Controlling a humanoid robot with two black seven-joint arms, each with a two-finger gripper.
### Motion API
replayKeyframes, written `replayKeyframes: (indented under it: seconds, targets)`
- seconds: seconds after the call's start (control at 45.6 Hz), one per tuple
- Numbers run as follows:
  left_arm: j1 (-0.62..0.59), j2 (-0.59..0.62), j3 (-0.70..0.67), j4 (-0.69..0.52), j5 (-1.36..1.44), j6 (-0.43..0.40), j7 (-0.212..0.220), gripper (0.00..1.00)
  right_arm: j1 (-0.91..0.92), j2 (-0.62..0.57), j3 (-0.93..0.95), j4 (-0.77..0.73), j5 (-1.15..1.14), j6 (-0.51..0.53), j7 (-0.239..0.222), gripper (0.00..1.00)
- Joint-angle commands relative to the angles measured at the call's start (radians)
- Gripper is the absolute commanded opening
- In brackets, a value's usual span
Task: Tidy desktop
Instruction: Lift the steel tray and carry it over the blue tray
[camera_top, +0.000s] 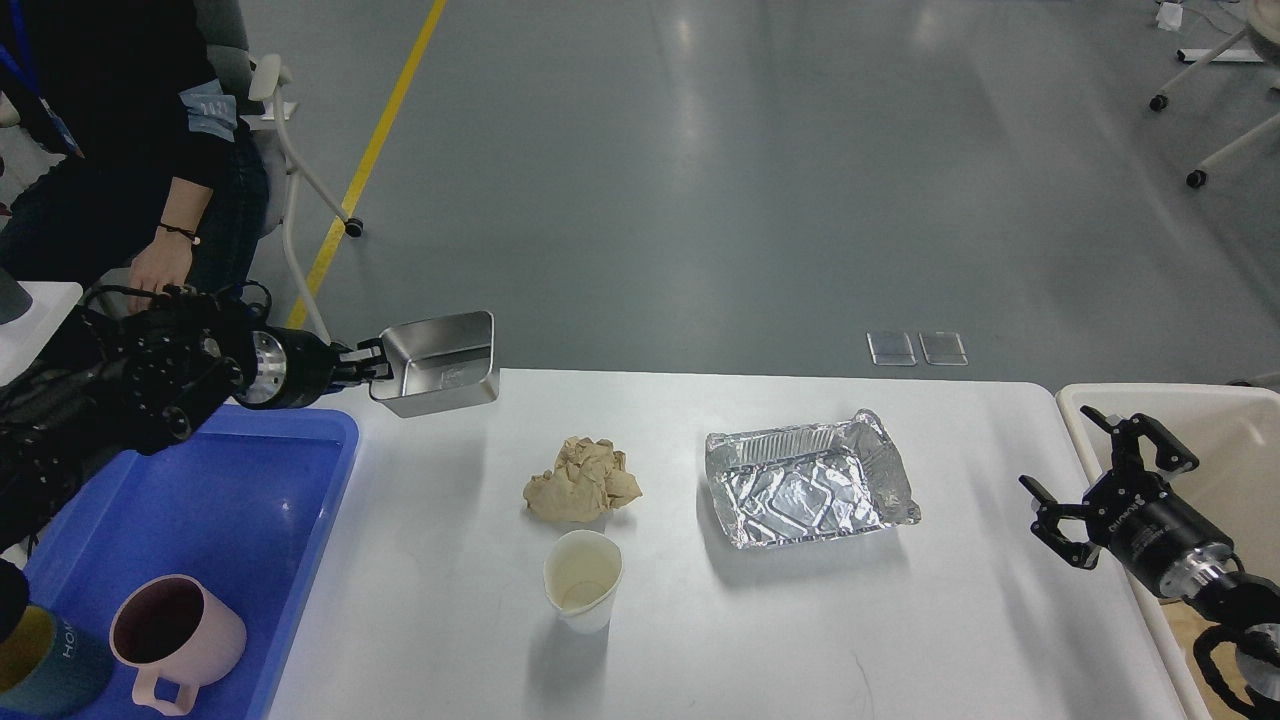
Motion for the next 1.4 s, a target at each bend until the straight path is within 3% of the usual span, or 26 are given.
replayKeyframes:
  seconds: [0.0,0.066,0.219,0.351,0.417,0.812,1.053,1.185,1.382]
  targets:
    - [-0.015,0.088,-0.002,-0.002,-0.028,-0.072,-0.082,0.0,0.0,-0.002,0.0,0.0,0.0,0.0,0.001,1.0]
    - [-0.031,0.138,-0.006,-0.002,-0.028,-0.098,-0.125,0.0,0.002,-0.002,0.0,0.0,0.0,0.0,0.0,1.0]
    - [-0.057,0.261,-0.002,-0.019,-0.027,-0.193,-0.289,0.0,0.002,-0.004,-0.002,0.0,0.0,0.0,0.0,1.0]
    - [-0.089,0.361,-0.002,-0.054,-0.024,-0.244,-0.398,0.0,0.002,-0.004,-0.002,0.003,0.0,-0.002,0.0,1.0]
    - [-0.1,0.413,-0.006,-0.075,-0.027,-0.252,-0.429,0.0,0.003,-0.005,-0.002,0.003,0.0,-0.002,0.0,1.0]
    - [-0.101,0.508,0.016,-0.078,-0.01,-0.28,-0.423,0.01,0.003,-0.002,-0.005,0.006,-0.002,-0.005,-0.002,1.0]
    - [-0.058,0.574,0.153,-0.072,-0.011,-0.275,-0.41,0.01,0.003,-0.001,-0.005,0.006,-0.002,-0.005,-0.002,1.0]
    - [0.032,0.606,0.17,-0.066,-0.014,-0.249,-0.413,0.02,0.005,0.004,-0.006,0.006,-0.002,-0.006,-0.002,1.0]
    - [0.188,0.608,0.164,-0.062,-0.028,-0.128,-0.412,0.02,0.008,0.014,-0.008,0.006,-0.002,-0.006,-0.002,1.0]
